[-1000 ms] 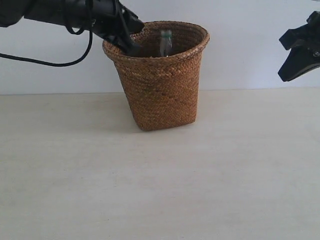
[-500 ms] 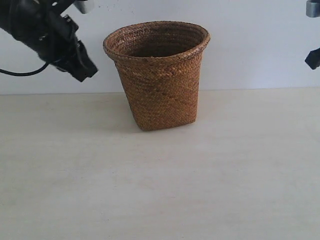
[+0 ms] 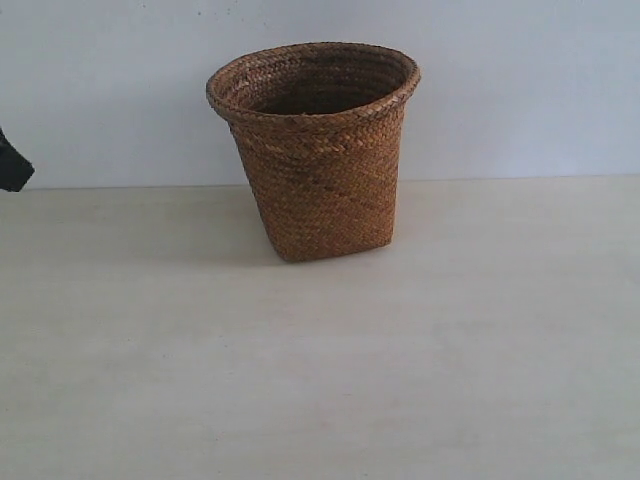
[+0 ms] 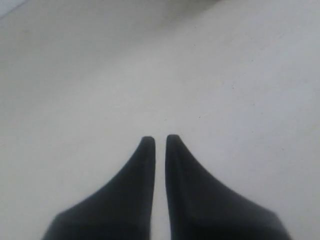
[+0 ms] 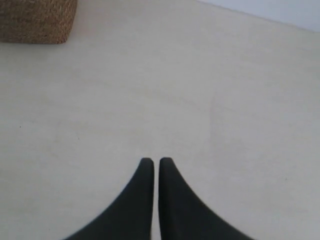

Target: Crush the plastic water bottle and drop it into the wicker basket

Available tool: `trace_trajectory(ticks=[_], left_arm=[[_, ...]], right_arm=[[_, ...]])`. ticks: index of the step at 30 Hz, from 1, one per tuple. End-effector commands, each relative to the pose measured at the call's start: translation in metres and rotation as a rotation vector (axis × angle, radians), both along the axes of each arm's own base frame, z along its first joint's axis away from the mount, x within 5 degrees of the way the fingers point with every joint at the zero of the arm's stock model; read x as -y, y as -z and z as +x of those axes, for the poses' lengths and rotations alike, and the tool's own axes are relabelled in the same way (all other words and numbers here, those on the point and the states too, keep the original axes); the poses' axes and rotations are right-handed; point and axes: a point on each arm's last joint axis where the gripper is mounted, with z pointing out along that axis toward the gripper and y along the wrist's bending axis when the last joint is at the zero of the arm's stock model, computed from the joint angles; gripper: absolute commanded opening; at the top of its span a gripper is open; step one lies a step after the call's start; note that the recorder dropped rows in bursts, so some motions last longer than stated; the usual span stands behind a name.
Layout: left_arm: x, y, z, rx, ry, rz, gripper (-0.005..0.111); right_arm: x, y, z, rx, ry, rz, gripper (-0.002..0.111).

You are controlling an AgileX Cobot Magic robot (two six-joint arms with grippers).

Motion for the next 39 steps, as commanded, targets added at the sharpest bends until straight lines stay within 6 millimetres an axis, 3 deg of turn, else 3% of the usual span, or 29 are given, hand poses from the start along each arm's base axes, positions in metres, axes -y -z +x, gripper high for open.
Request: trace_trajectory(ticks=[1, 13, 24, 28, 30, 32, 39], left_arm=[[-0.007, -0.005, -0.030, 0.132, -0.025, -0.058, 0.004], [-0.027, 0.016, -0.130, 0.519, -0.084, -0.280, 0.004], [-0.040, 0.037, -0.190, 0.651, -0.149, -0.459, 0.004], [-0.042, 0.047, -0.200, 0.776, -0.167, -0.581, 0.004], [-0.045, 0.065, -0.205, 0.843, -0.177, -0.609, 0.004], [-0.045, 0.071, -0.205, 0.854, -0.188, -0.640, 0.004], [-0.047, 0.108, -0.195, 0.873, -0.221, -0.607, 0.004]], right_arm=[[0.000, 0.003, -0.032, 0.151, 0.009, -0.008, 0.000], [-0.003, 0.068, -0.112, 0.493, 0.058, 0.073, 0.000], [-0.006, 0.072, -0.178, 0.809, 0.084, 0.212, 0.000], [-0.007, 0.093, -0.184, 0.844, 0.106, 0.296, 0.000], [-0.006, 0.113, -0.183, 0.864, 0.129, 0.317, 0.000], [-0.004, 0.122, -0.180, 0.861, 0.140, 0.307, 0.000], [-0.001, 0.156, -0.171, 0.824, 0.166, 0.250, 0.000]])
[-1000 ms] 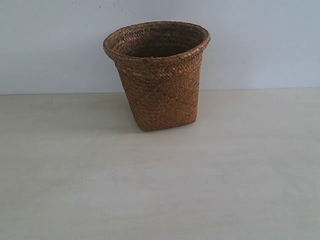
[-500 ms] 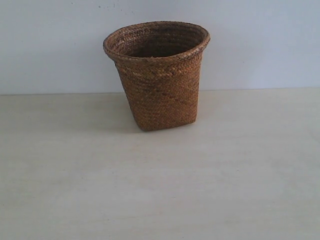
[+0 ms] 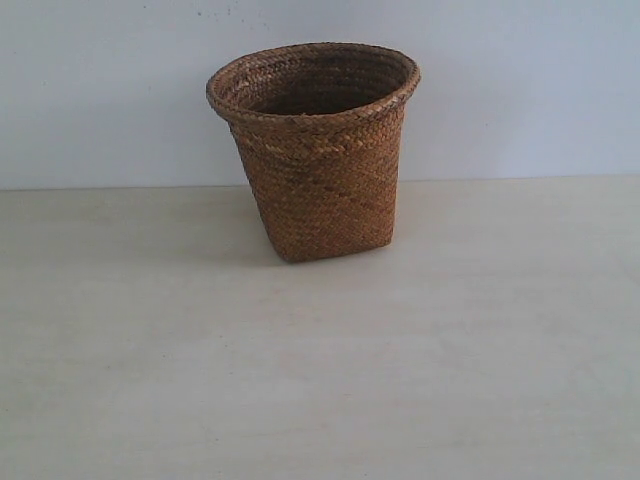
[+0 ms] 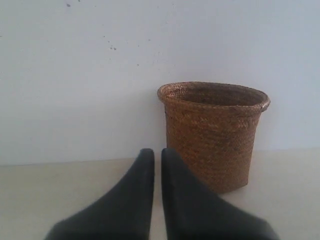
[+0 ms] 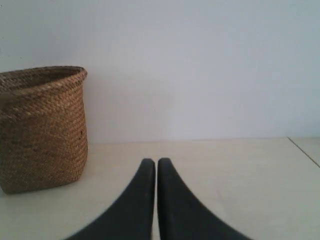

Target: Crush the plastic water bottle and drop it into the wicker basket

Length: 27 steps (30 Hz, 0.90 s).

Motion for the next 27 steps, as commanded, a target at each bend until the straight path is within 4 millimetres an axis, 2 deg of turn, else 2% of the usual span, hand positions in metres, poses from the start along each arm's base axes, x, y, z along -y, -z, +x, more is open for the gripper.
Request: trace_trajectory(ticks=[1, 5, 27], left_arm=[[-0.002, 0.023, 0.005, 0.007, -0.031, -0.001, 0.004], [-0.002, 0.037, 0.007, -0.023, -0.036, 0.006, 0.004], [-0.002, 0.041, 0.007, -0.037, -0.035, -0.010, 0.004]], right_arm=[[0.002, 0.012, 0.002, 0.001, 0.023, -0.020, 0.000], [0.001, 0.016, 0.002, -0.022, 0.013, -0.018, 0.000], [0.001, 0.016, 0.002, -0.022, 0.013, -0.018, 0.000]])
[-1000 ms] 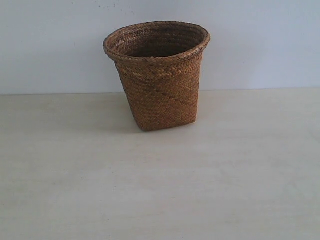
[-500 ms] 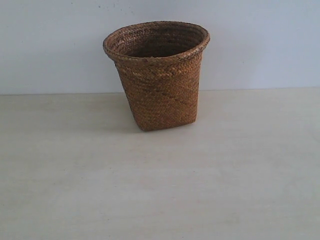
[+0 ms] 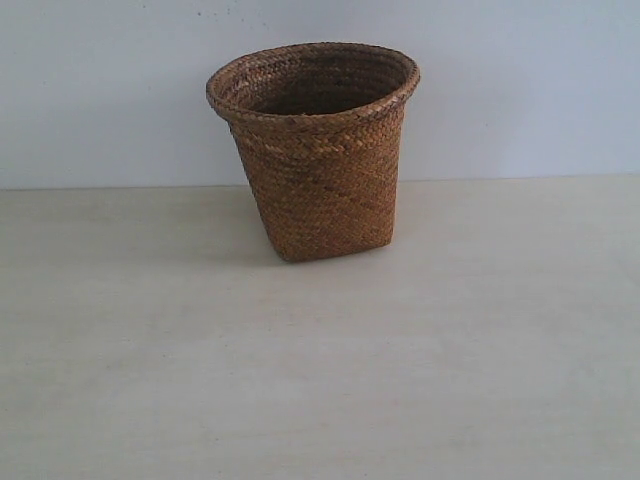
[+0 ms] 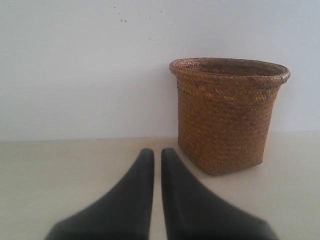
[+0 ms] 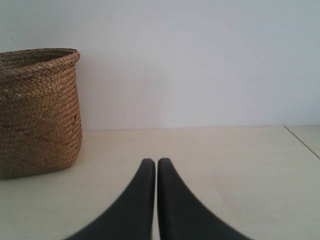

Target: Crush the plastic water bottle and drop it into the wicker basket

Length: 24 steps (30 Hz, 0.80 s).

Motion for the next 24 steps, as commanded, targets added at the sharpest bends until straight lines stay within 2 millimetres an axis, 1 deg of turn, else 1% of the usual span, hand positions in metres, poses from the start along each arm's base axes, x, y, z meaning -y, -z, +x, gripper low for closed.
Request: trace_trajectory(ticks=[1, 4, 8, 14, 20, 24], left_arm=[[-0.001, 0.004, 0.000, 0.000, -0.006, -0.016, 0.004], [-0.001, 0.009, 0.000, -0.011, -0.007, -0.010, 0.004], [-0.001, 0.008, -0.002, 0.010, -0.006, -0.019, 0.004], [-0.002, 0.013, -0.006, -0.015, -0.003, 0.015, 0.004], [-0.001, 0.020, -0.006, -0.079, 0.001, 0.073, 0.004], [-0.003, 0.022, -0.006, -0.107, -0.026, 0.078, 0.004]], right_arm=[[0.000, 0.000, 0.000, 0.007, 0.003, -0.003, 0.000], [0.000, 0.000, 0.000, 0.007, 0.003, -0.003, 0.000], [0.000, 0.000, 0.000, 0.007, 0.003, -0.003, 0.000], [0.000, 0.000, 0.000, 0.007, 0.003, -0.003, 0.000], [0.000, 0.000, 0.000, 0.007, 0.003, -0.003, 0.000], [0.000, 0.000, 0.000, 0.007, 0.003, -0.003, 0.000]])
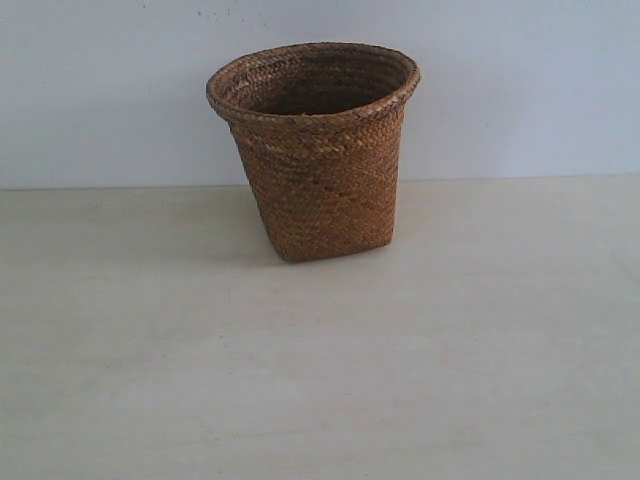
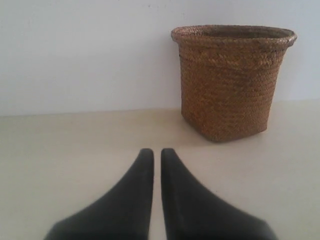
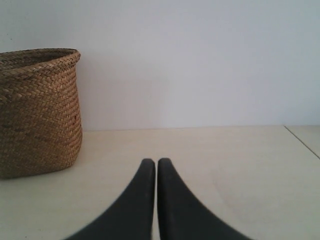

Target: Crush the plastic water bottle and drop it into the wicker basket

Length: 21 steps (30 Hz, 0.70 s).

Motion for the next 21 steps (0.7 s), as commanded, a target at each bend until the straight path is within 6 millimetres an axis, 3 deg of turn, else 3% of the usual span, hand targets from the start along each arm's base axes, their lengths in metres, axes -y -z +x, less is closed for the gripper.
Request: trace_trajectory(ticks=[1, 6, 21], left_arm=[[-0.0023, 0.0048, 0.0000, -0.037, -0.039, 0.023, 0.004], [-0.0036, 0.0134, -0.0012, -0.131, -0.061, 0.040, 0.004], [-0.0036, 0.0134, -0.0012, -0.132, -0.061, 0.037, 0.004]], right_arm=[[0.0002, 0.0003, -0.0003, 0.006, 0.003, -0.003, 0.000], [0.0002, 0.0003, -0.0003, 0.006, 0.003, -0.003, 0.000], [0.0002, 0.0003, -0.0003, 0.006, 0.003, -0.003, 0.000]])
